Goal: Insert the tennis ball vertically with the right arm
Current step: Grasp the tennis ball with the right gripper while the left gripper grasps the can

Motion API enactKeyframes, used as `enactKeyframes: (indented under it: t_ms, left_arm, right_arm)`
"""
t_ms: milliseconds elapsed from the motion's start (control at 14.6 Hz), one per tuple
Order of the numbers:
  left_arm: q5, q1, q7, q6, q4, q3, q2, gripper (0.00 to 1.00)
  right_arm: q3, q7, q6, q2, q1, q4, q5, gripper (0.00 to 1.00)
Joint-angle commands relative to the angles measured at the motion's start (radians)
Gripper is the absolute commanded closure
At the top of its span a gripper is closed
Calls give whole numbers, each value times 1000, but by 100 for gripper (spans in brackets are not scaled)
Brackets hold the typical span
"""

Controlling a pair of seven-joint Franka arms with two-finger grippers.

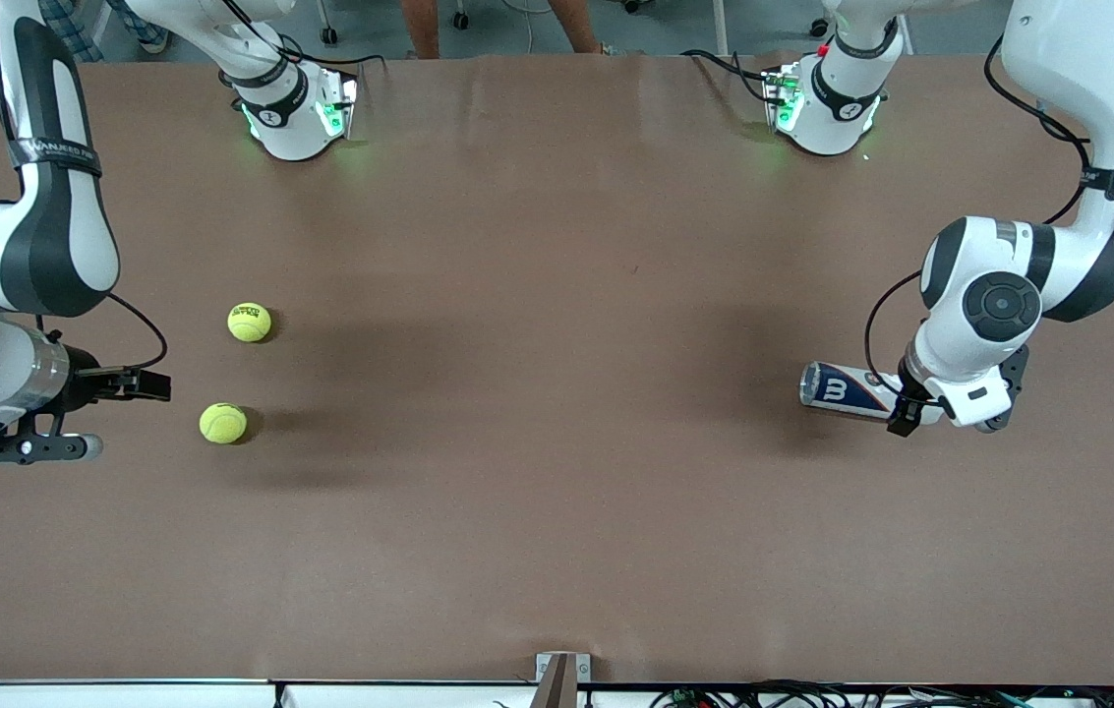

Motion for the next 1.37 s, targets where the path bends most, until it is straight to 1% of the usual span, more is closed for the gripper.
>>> enactKeyframes:
  t_ms: [0, 137, 274, 480, 549, 755, 1029, 1098, 1303]
  left_arm:
    - [70, -12, -94, 4, 11, 0, 30, 0]
    - [123, -15, -172, 29, 6, 0, 52, 0]
    - [170, -21, -230, 30, 0, 0, 68, 0]
    - [245, -21, -310, 32, -30, -2, 76, 0]
    - [256, -23, -329, 32, -35, 0, 82, 0]
    - [296, -31, -390, 45, -35, 0, 111, 0]
    - [380, -44, -493, 46, -33, 0, 154, 0]
    - [387, -46, -499, 46, -33, -2, 157, 0]
    - [387, -44, -525, 46, -32, -2, 159, 33]
  right_arm:
    - [3, 3, 86, 35, 0, -40, -1, 0]
    - [3, 3, 163, 41, -10, -101, -1, 0]
    - [3, 3, 195, 53, -10, -138, -1, 0]
    - [5, 4, 213, 102, -13, -142, 4, 0]
    - [5, 3, 248, 121, -15, -142, 10, 0]
    - [5, 4, 298, 162, -18, -140, 13, 0]
    - [5, 6, 325, 205, -18, -139, 15, 0]
    - [5, 6, 327, 214, -18, -139, 15, 0]
    - [5, 6, 333, 239, -18, -139, 15, 0]
